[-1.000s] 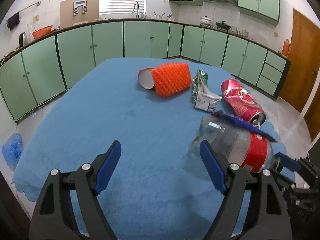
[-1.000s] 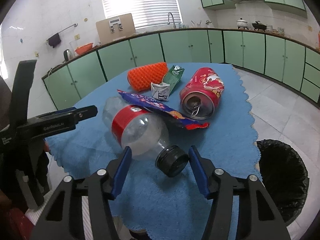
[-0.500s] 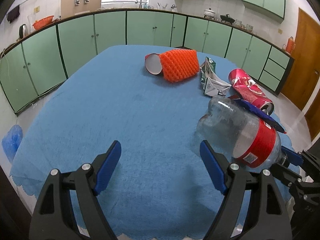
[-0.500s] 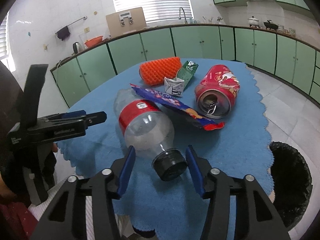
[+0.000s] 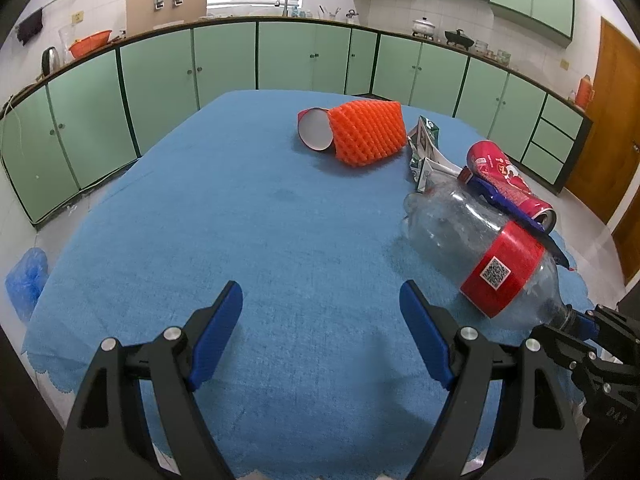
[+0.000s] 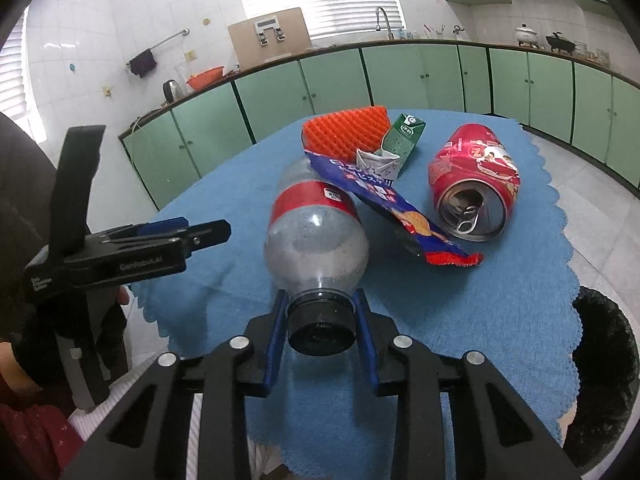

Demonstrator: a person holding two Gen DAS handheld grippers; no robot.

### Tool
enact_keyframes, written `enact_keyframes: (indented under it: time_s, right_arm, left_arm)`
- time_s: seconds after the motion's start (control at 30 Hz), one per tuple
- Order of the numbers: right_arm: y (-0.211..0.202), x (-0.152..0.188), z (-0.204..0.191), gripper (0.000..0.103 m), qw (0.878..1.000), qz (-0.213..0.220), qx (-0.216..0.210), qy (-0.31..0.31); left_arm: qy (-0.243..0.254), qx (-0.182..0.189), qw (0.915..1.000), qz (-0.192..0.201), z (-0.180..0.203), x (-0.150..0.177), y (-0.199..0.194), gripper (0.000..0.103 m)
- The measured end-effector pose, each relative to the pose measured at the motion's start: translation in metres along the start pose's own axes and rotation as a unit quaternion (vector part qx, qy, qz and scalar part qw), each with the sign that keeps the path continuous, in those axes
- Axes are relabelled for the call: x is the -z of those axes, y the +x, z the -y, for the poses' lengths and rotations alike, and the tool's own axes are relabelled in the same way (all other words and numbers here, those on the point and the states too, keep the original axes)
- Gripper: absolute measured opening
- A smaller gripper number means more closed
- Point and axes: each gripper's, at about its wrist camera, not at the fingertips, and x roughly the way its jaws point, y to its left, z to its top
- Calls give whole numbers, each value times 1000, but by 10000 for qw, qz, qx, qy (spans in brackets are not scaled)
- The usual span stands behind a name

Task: Collect trash
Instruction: 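Grasp the clear plastic bottle by its cap with the right tool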

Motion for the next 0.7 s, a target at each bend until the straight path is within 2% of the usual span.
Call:
enact_keyframes:
  time_s: [0.1,0.17,0.47,0.7]
  right_arm:
    - [2,-2,1,36,10000,-8,24,75]
    - [3,-3,1,32,10000,-22,-2,81]
    - [-8,-13,-9,32,9998,148,-126,-37]
    - [-27,-31,-17,32,9983,507,-269,-76]
  left_arm:
    - [-3,-2,10000,-14,0,0,1,78]
    - [-9,-3,10000,-22,0,0,1,78]
    - [-43,-28,10000,33,-6,-4,-1,78]
    - [-73,-26,9999,106,-7,-7,-5,78]
